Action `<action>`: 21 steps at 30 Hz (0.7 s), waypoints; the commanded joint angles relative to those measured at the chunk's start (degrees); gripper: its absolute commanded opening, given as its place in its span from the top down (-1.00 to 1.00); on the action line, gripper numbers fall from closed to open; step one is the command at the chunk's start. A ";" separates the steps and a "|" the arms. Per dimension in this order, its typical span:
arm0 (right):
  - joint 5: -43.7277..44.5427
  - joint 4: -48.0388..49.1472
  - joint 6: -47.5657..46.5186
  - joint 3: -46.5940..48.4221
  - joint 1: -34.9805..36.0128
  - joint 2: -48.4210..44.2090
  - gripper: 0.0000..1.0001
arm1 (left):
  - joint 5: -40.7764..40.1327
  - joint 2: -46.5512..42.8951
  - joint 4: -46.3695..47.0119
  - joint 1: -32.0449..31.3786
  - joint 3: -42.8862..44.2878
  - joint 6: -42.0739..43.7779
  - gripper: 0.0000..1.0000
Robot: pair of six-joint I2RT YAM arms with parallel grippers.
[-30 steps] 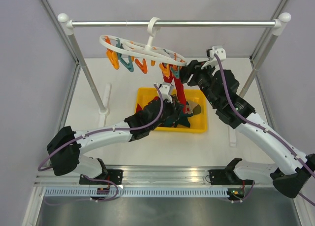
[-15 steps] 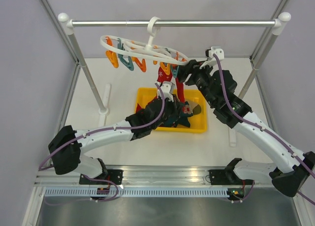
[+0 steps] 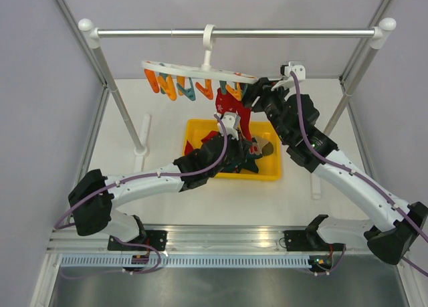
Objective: Remove the socks clipped to the hanger
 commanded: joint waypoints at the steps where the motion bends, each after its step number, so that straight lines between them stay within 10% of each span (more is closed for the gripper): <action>1: 0.60 3.39 0.55 -0.21 0.05 0.99 -0.14 | -0.32 0.32 -0.82 -0.58 2.29 -1.14 0.95; 21: -0.73 14.82 -0.06 -8.38 0.14 -1.74 -0.10 | 0.47 0.50 -0.82 -0.84 1.94 -1.66 0.95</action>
